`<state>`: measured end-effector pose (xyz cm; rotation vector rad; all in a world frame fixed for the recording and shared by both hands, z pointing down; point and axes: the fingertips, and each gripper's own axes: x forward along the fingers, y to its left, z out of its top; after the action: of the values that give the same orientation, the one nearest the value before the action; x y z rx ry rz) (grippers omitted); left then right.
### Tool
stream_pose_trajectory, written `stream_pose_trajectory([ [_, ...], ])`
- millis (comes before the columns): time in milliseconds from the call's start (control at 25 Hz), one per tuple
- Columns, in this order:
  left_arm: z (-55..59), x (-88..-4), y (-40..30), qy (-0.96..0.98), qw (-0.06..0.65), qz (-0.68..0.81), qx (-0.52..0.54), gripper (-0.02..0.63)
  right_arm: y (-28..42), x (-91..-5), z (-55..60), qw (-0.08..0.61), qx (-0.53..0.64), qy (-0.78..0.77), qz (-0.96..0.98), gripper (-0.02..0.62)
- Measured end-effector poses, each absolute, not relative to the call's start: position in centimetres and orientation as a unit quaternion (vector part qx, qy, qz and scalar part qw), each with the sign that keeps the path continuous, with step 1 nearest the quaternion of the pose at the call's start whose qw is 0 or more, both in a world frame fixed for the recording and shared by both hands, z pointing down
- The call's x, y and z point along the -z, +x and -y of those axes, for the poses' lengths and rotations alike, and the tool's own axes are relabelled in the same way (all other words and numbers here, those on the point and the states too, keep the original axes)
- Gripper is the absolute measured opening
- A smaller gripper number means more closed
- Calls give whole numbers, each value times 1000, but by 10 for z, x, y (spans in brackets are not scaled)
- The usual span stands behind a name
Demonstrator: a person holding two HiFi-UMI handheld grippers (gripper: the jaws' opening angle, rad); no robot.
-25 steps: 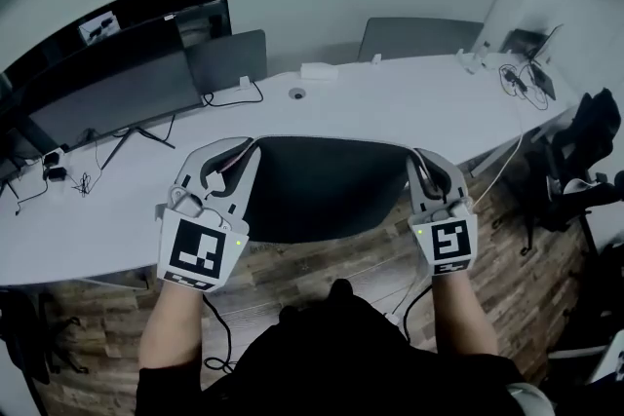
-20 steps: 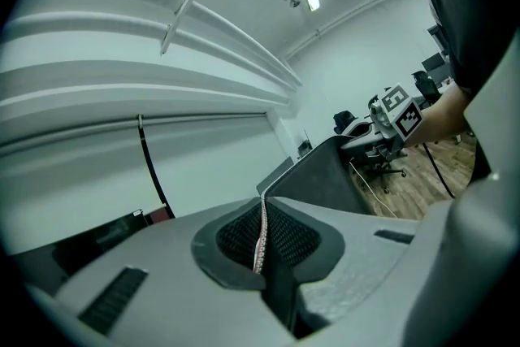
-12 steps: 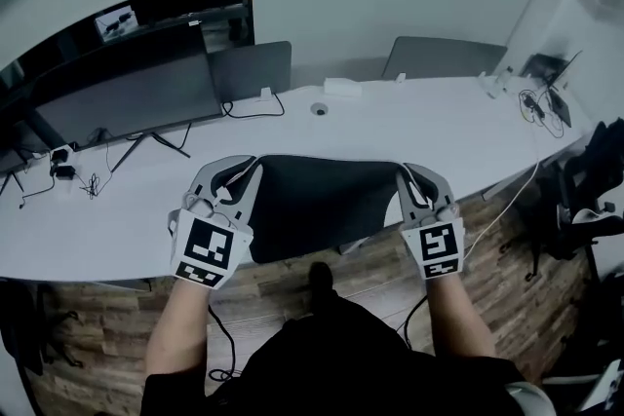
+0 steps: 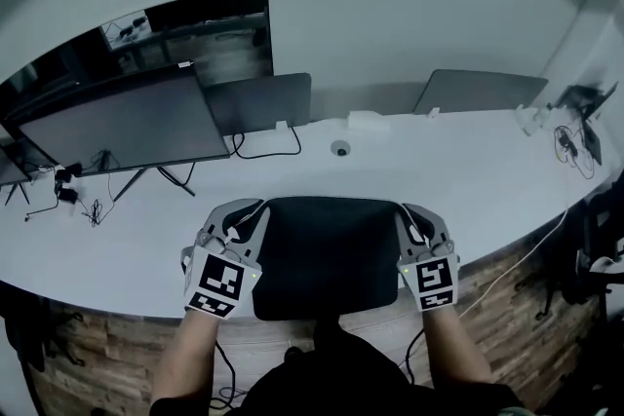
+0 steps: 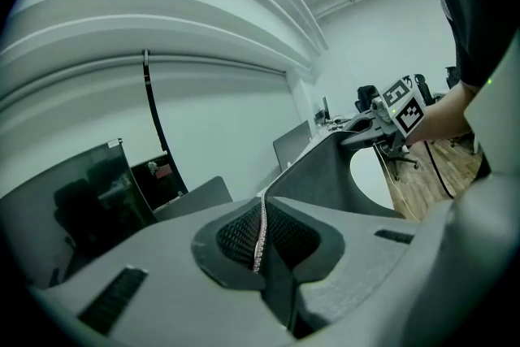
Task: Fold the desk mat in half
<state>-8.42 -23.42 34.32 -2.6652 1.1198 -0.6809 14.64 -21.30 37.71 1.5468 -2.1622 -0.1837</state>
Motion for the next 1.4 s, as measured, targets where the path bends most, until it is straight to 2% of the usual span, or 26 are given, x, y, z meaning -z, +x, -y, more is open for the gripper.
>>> stream_pose_trajectory([
  [400,309,-378,-90,-871,53,-408,267,23,139,-412,304,232,50,527,816,21],
  [960,372,-466,-94,-847,-20,-425,320,25,133,-500,374,274,-19,459,845,25],
  [1400,377,-534,-107,-820,-70,-438,362,28,110,-554,405,326,-43,406,853,58],
])
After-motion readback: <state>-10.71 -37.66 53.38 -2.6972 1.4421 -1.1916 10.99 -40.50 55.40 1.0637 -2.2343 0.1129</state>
